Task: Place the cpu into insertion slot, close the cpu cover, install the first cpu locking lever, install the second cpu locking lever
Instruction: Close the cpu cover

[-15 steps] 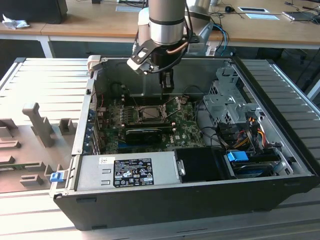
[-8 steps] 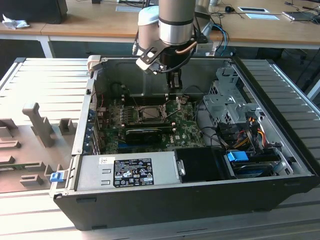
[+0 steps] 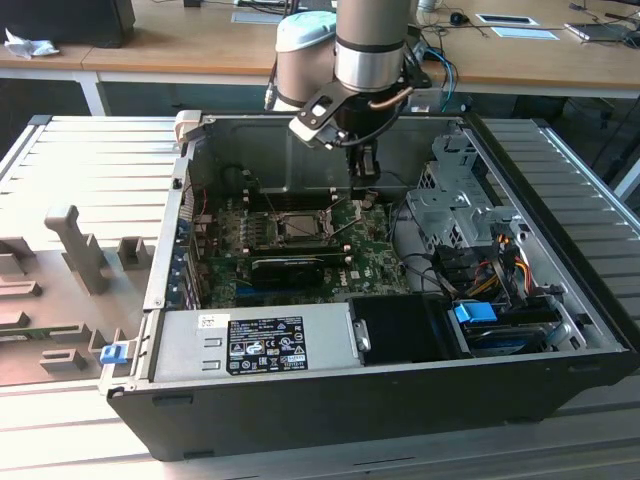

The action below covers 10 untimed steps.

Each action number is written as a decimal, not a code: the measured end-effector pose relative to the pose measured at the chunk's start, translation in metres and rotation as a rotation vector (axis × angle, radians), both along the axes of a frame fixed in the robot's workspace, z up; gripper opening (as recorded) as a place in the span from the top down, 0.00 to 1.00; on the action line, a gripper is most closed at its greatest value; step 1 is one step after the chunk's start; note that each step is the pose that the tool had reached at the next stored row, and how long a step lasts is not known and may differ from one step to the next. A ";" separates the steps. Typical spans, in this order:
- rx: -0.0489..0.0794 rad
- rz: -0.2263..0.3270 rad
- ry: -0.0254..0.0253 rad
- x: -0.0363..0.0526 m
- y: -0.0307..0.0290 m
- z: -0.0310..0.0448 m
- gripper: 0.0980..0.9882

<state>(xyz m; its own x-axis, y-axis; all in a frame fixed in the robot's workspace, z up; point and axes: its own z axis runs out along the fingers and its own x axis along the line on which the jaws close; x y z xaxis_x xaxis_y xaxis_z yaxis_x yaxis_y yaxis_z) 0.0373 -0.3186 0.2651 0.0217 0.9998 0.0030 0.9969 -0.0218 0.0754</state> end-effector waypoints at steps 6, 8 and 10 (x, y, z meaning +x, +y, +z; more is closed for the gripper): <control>-0.006 -0.003 0.0003 0.0161 0.0000 -0.0046 0.99; -0.006 -0.003 0.0050 0.0212 0.0000 -0.0105 0.99; -0.006 -0.003 0.0109 0.0252 0.0001 -0.0128 0.99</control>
